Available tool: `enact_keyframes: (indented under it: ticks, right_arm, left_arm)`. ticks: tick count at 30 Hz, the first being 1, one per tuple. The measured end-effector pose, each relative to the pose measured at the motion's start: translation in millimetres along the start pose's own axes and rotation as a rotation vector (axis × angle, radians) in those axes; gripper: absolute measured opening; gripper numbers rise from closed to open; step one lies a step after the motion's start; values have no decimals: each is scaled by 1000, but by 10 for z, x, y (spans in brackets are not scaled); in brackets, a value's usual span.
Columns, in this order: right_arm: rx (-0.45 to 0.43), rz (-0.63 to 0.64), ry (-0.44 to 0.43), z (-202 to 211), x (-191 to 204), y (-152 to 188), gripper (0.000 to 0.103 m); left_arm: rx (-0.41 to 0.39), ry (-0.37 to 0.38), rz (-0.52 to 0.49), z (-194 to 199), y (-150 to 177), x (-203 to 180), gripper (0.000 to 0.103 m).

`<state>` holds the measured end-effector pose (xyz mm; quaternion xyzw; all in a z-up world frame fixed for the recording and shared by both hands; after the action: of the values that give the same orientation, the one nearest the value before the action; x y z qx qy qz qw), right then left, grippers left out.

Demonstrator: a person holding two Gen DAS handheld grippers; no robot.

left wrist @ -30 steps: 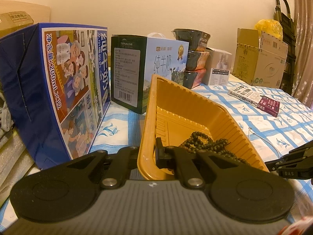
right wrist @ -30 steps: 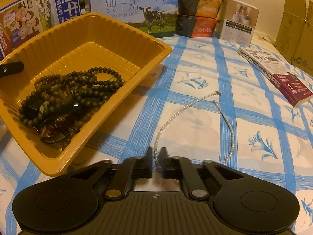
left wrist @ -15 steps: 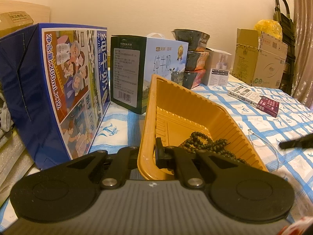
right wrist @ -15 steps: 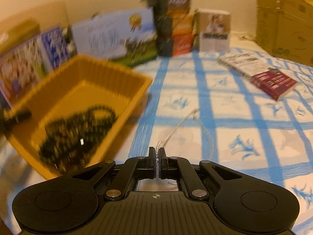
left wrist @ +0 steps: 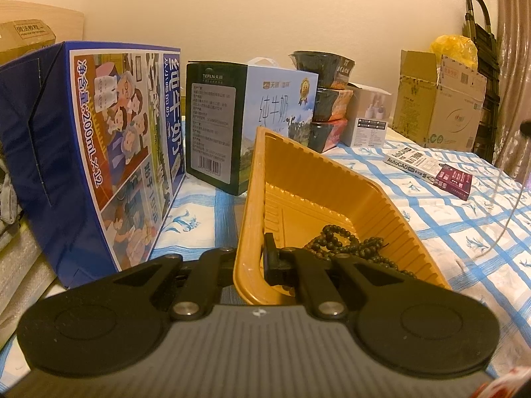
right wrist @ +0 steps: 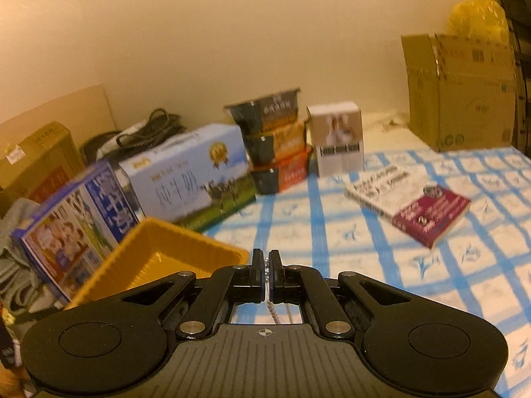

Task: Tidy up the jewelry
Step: 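Lift the pearl strand with the right tool and release it into the tray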

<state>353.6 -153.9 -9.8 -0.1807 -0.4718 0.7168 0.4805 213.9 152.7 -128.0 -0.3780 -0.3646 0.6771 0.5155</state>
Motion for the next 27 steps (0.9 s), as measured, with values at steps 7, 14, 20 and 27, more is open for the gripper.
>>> enact_keyframes:
  ticks: [7, 14, 20, 27]
  right_arm:
    - [-30, 22, -53, 274, 229, -240, 2]
    - [-63, 33, -136, 348, 570, -454, 2]
    - [-79, 43, -219, 275, 935, -605, 2]
    - [-54, 66, -333, 83, 1531, -576, 2]
  left_arm:
    - [-6, 6, 6, 9, -17, -14, 5]
    - [-11, 8, 14, 13, -22, -23, 6]
    - [-13, 9, 21, 2, -25, -14, 6]
    - [-12, 12, 24, -2, -26, -5, 6]
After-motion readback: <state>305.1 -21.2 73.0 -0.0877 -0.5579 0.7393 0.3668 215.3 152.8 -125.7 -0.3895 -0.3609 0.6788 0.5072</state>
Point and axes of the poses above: each gripper's, at about its wrist camera, not at the fingertips, and z roughly against the way its jaws point, x to its left, y to its underside, the point moved 8 cm from there along -z, roughly the way its jaws point, and after that the axes turned 8 degrees about y, right-handed, at the moved point
